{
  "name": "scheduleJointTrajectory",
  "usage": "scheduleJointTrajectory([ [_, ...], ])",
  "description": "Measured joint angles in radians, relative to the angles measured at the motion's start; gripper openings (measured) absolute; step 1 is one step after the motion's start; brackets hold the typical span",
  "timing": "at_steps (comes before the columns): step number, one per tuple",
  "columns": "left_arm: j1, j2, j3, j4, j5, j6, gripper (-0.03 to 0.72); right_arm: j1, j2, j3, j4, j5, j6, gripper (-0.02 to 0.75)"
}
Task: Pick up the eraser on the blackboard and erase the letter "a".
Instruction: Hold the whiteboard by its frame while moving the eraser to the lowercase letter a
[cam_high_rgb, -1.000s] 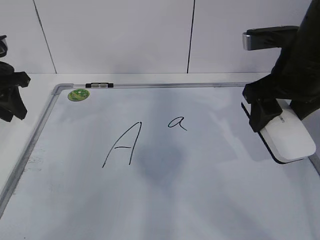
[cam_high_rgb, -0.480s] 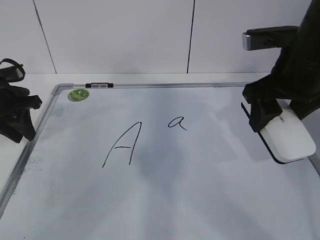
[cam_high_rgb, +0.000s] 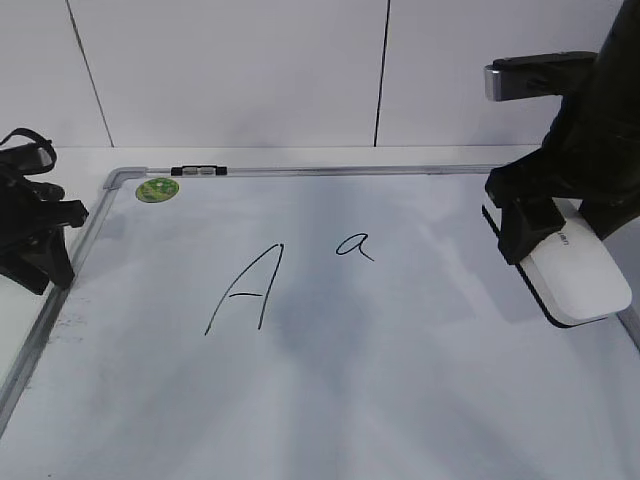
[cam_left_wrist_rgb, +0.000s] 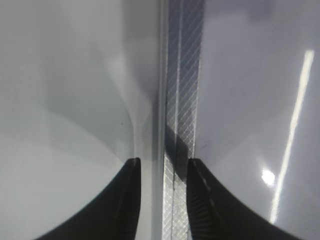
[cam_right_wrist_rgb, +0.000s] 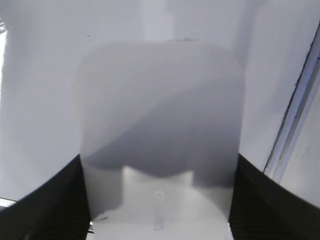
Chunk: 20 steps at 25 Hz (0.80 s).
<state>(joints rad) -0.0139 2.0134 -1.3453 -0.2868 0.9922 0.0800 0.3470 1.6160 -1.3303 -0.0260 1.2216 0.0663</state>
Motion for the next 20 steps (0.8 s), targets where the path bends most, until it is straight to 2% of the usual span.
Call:
scheduleJointTrajectory([
  [10, 0.000, 0.016, -0.008, -0.004, 0.003, 0.002, 0.230, 0.000, 0.000, 0.000, 0.000, 0.000, -0.002, 0.531],
  [12, 0.000, 0.016, -0.008, -0.008, 0.004, 0.002, 0.184, 0.000, 0.000, 0.000, 0.000, 0.000, -0.002, 0.531],
  [15, 0.000, 0.016, -0.010, -0.014, 0.006, 0.003, 0.053, 0.000, 0.000, 0.000, 0.000, 0.000, -0.002, 0.531],
  [16, 0.000, 0.016, -0.010, -0.014, 0.008, 0.002, 0.031, 0.000, 0.000, 0.000, 0.000, 0.000, -0.002, 0.531],
  [20, 0.000, 0.016, -0.010, -0.014, 0.008, 0.004, 0.019, 0.000, 0.000, 0.000, 0.000, 0.000, -0.002, 0.531],
])
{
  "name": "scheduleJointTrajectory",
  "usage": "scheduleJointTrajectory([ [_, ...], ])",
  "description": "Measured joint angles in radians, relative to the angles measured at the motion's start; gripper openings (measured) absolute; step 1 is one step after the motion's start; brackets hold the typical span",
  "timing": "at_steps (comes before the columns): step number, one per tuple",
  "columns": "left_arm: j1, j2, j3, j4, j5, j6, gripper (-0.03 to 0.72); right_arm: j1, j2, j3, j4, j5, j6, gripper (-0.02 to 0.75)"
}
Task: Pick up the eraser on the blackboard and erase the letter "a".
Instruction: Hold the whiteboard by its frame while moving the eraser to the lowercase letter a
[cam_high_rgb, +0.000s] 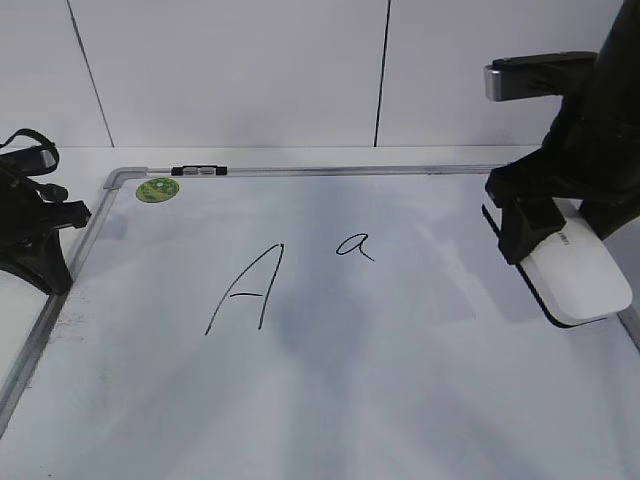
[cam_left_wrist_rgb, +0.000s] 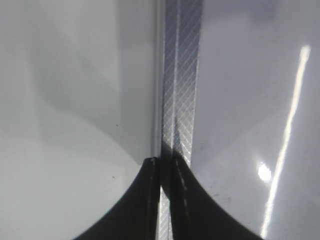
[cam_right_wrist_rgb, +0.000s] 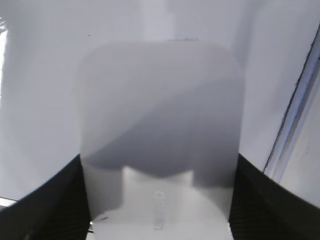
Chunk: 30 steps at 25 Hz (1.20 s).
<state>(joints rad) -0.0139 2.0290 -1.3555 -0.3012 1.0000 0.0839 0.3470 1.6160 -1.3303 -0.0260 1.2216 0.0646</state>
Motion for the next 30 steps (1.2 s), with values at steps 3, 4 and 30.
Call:
scheduleJointTrajectory([
  [3, 0.000, 0.000, 0.000, 0.000, 0.000, 0.000, 0.019, 0.000, 0.000, 0.000, 0.000, 0.000, 0.000, 0.531],
  [4, 0.000, 0.000, 0.000, 0.000, 0.000, 0.000, 0.019, 0.000, 0.000, 0.000, 0.000, 0.000, 0.000, 0.531],
  [30, 0.000, 0.000, 0.000, 0.000, 0.000, 0.001, 0.018, 0.000, 0.448, -0.442, 0.047, 0.007, -0.031, 0.531],
])
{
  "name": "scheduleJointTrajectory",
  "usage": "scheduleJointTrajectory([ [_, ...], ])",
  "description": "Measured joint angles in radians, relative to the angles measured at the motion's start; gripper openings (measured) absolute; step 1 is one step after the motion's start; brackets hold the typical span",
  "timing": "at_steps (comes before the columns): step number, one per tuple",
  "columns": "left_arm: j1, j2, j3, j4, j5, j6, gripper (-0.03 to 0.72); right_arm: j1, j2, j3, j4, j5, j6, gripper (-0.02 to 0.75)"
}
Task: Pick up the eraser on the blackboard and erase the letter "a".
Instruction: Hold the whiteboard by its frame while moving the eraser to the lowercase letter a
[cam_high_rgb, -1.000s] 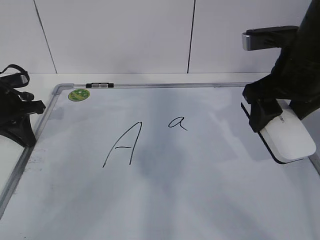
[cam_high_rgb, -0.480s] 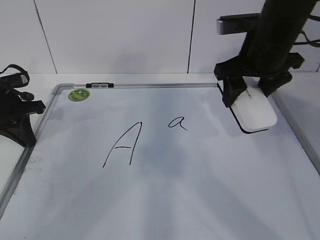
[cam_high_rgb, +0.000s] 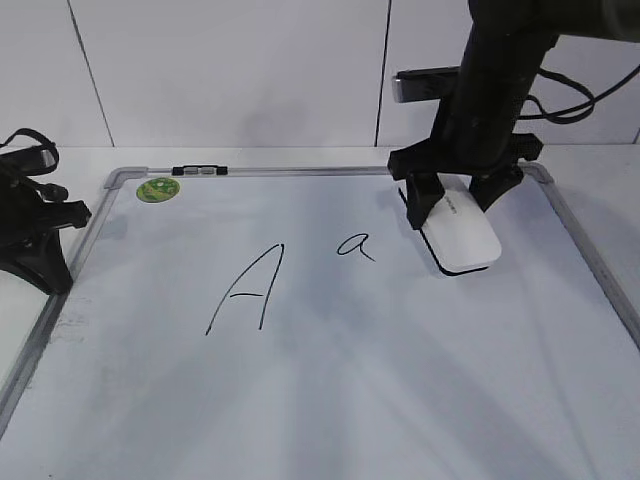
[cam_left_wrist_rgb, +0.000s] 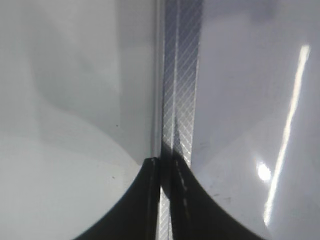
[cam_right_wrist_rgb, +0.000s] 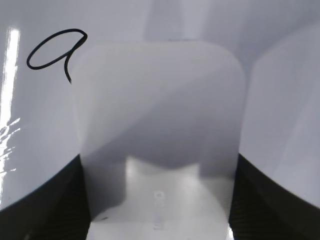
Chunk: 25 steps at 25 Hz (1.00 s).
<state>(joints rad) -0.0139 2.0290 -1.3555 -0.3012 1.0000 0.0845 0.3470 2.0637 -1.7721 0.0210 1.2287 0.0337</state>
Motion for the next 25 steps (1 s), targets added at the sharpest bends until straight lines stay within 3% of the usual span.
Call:
scheduleJointTrajectory([
  [25, 0.000, 0.000, -0.002, 0.000, 0.006, 0.002, 0.018, 0.000, 0.085, -0.099, 0.063, 0.000, -0.058, 0.531],
])
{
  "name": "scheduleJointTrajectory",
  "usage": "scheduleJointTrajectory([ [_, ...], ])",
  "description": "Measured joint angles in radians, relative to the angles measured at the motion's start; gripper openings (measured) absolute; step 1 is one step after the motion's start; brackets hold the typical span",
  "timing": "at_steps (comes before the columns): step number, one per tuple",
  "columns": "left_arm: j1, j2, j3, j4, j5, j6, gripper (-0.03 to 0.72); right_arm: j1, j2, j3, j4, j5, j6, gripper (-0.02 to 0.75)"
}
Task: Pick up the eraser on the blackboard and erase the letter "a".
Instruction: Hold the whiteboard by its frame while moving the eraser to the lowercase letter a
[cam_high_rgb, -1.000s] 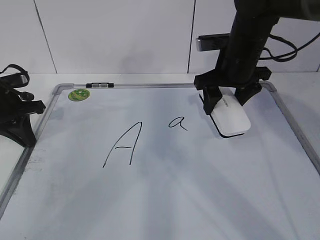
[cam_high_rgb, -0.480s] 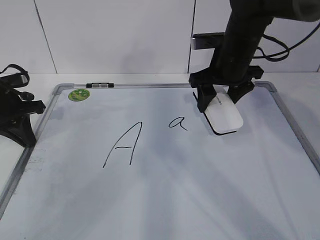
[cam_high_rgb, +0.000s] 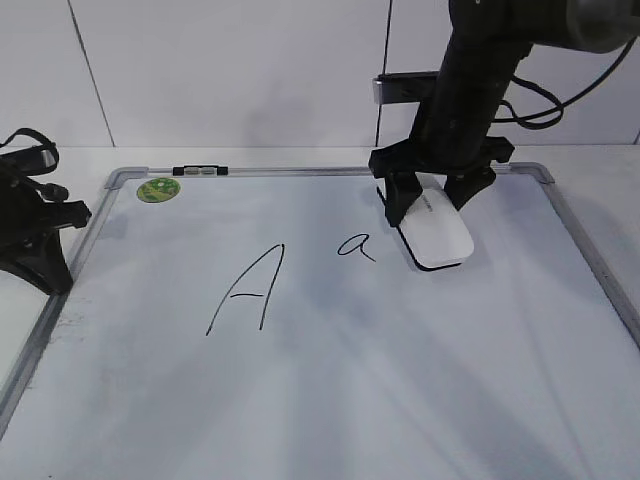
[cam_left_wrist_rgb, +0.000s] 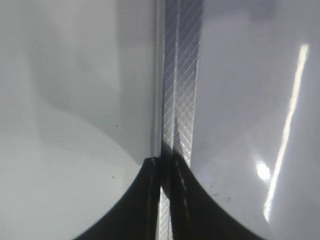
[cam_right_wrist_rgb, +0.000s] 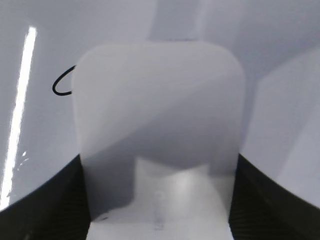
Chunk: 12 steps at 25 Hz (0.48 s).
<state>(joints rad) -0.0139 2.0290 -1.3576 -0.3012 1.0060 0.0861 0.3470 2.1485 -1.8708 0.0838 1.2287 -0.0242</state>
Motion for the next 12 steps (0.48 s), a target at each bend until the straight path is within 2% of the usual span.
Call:
scheduleJointTrajectory([
  [12, 0.000, 0.000, 0.000, -0.001, 0.002, 0.000, 0.017, 0.000, 0.062, -0.053, 0.027, -0.002, -0.002, 0.531],
])
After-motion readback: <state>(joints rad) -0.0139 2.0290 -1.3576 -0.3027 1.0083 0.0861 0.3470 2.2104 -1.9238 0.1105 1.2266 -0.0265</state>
